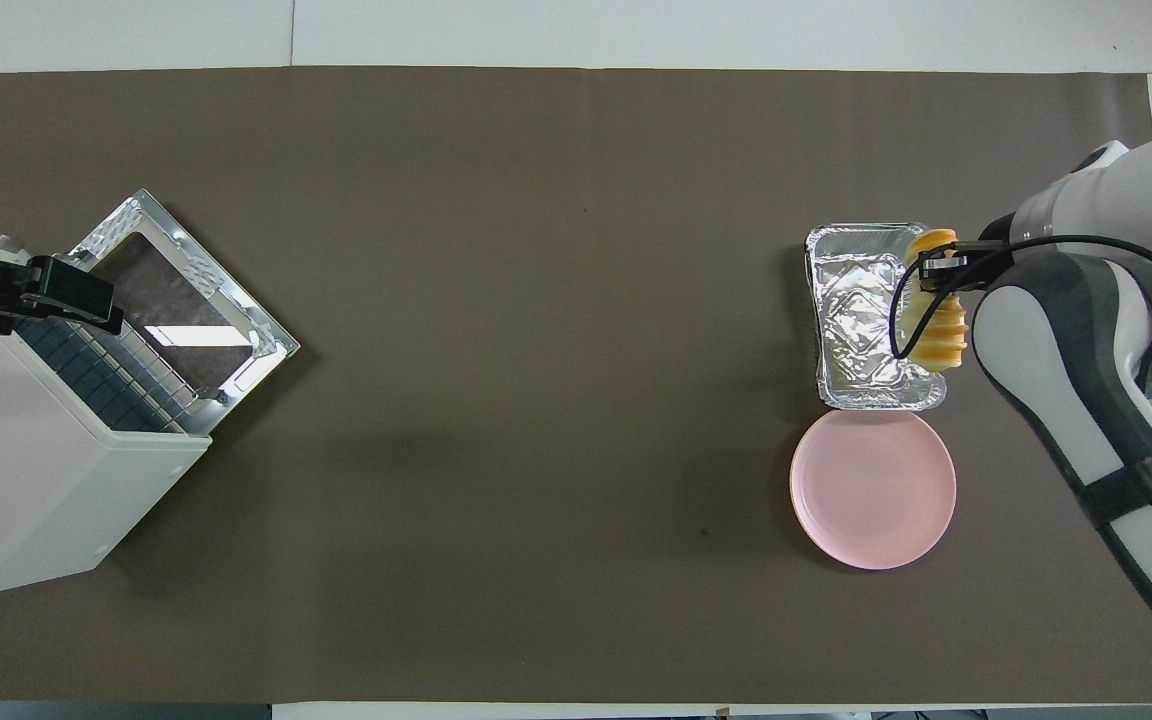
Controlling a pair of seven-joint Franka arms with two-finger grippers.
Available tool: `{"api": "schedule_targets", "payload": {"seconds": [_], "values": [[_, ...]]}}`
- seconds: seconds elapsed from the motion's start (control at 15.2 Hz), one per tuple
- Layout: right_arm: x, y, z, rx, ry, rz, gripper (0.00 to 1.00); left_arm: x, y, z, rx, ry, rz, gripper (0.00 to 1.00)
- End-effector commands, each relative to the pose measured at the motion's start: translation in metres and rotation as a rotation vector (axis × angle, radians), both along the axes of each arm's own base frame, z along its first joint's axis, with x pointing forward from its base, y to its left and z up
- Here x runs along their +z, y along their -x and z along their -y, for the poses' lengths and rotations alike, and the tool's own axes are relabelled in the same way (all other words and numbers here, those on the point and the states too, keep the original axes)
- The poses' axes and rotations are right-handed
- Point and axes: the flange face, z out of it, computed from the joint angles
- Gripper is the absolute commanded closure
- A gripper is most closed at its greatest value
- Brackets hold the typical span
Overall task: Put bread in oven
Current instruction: 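Lift the bread with the right gripper and carry it over the foil tray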
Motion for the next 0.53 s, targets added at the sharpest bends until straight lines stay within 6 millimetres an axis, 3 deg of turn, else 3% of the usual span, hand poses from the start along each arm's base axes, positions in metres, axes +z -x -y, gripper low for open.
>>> {"api": "schedule_targets", "payload": {"seconds": [0.0,0.26,0.46], "values": [[-0.017,-0.009,-0.025,0.033,-0.015,0.001,1.0,0.006,0.002,-0.004,0.008,-0.005,0.015,0.0],[-0.055,-0.004,-0.043,0.031,-0.015,0.017,1.0,0.006,0.002,-0.004,0.008,-0.005,0.017,0.0],[-0.066,-0.004,-0.047,0.033,-0.015,0.012,1.0,0.006,0.002,-0.004,0.008,-0.005,0.017,0.0]]}}
